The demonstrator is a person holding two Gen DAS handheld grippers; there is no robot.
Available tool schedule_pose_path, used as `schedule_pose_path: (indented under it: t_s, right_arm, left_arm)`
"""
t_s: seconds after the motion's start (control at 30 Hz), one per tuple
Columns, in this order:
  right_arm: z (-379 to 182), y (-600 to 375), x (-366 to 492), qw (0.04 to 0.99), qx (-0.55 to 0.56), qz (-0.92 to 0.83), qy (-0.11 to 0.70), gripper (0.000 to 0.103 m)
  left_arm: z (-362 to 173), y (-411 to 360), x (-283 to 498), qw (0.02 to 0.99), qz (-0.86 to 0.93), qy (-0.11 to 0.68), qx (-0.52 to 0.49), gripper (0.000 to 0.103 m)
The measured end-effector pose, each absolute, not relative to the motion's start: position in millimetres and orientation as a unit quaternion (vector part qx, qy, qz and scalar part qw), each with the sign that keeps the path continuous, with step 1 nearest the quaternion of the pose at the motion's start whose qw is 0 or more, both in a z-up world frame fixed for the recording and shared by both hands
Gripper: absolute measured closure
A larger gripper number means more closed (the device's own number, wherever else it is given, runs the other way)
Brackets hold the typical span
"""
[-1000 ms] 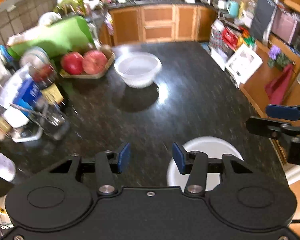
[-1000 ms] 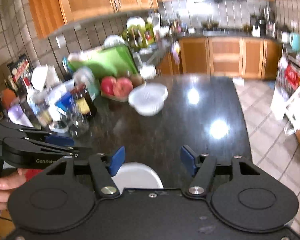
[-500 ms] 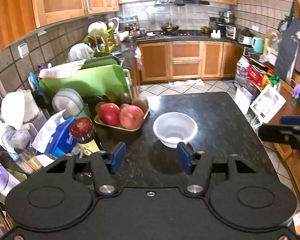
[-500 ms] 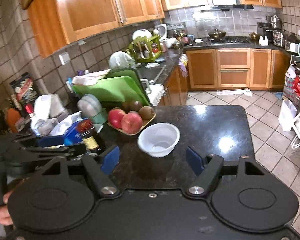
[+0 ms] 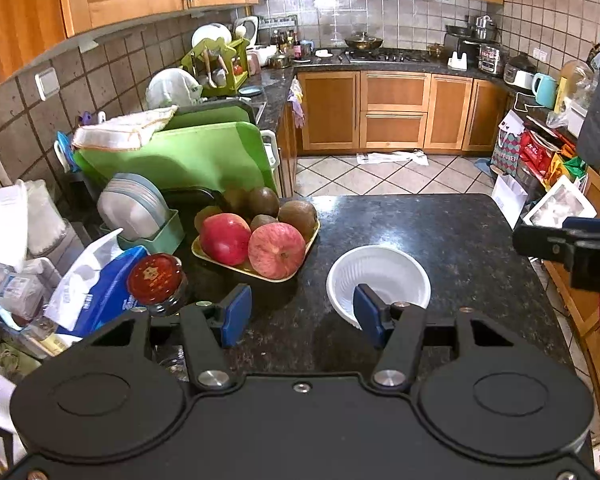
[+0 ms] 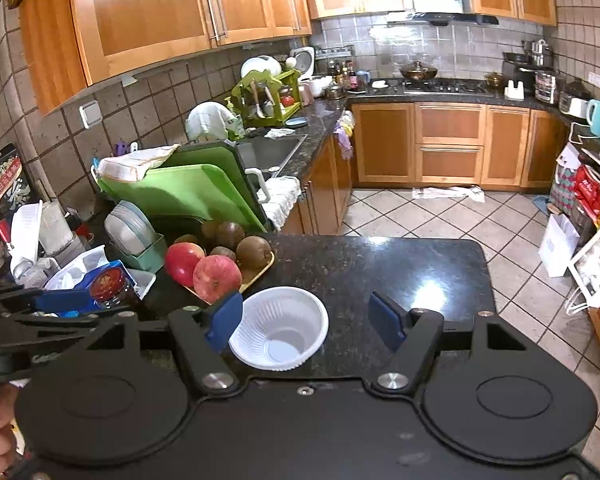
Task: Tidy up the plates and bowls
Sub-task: 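Move both grippers to the rim of the last white bowl by the fruit tray, then close both grippers on the last white bowl's rim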
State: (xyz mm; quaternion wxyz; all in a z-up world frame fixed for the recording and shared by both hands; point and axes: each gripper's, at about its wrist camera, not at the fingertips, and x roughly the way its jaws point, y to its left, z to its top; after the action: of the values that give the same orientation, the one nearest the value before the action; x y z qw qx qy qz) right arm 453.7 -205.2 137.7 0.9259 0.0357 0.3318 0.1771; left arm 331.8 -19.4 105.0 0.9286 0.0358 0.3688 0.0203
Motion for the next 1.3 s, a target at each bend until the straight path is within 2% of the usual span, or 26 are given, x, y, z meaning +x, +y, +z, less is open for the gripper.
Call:
schedule_pose_path:
  t_s: [0.07,0.13,0.5,0.67,0.8,0.97,1.03,1.17,1.3]
  right_arm:
    - [133.2,-198.3,462.4,0.921,0.025,0.183,0.342,0.033]
    - [124.7,-191.0,474.3,0.916,0.013,0.189,0.353,0.043]
    - [54.0,-177.1,537.2,0.892,0.027,0.186,0.411,0.044]
    - [22.6,-178.8,561.2,0.872,0.053,0.173,0.454,0.050]
    - [1.9,-176.7,573.8,0.854,0.059,0.173,0.487,0.055]
    - [-6.9,-171.0,580.1,0.857,0.054,0.167,0.484,0.056]
    - [-7.5,-170.0,580.7,0.858,0.055,0.169,0.482,0.065]
    - [-11.4,-169.6,581.7,0.854,0.055,0.171,0.489,0.066]
    - [-16.0,-166.1,583.7,0.852,0.050,0.178,0.490,0.067]
  left_arm:
    - [102.1,-17.6,341.8,0.928,0.022,0.370,0.034,0.041]
    - [96.9,-17.1,351.8,0.927,0.024,0.374,0.033,0.042]
    - [49.9,-17.1,407.5,0.907,0.015,0.420,0.014,0.042]
    - [33.3,-13.7,424.0,0.895,0.034,0.444,-0.019,0.042]
    - [24.5,-20.1,434.5,0.885,0.033,0.464,-0.002,0.043]
    - [16.0,-28.7,440.2,0.881,0.017,0.473,0.022,0.044]
    - [13.3,-30.2,441.3,0.877,0.016,0.479,0.024,0.044]
    - [9.7,-32.5,443.7,0.876,0.015,0.481,0.028,0.049]
    - [3.5,-33.5,450.5,0.874,0.007,0.486,0.024,0.049]
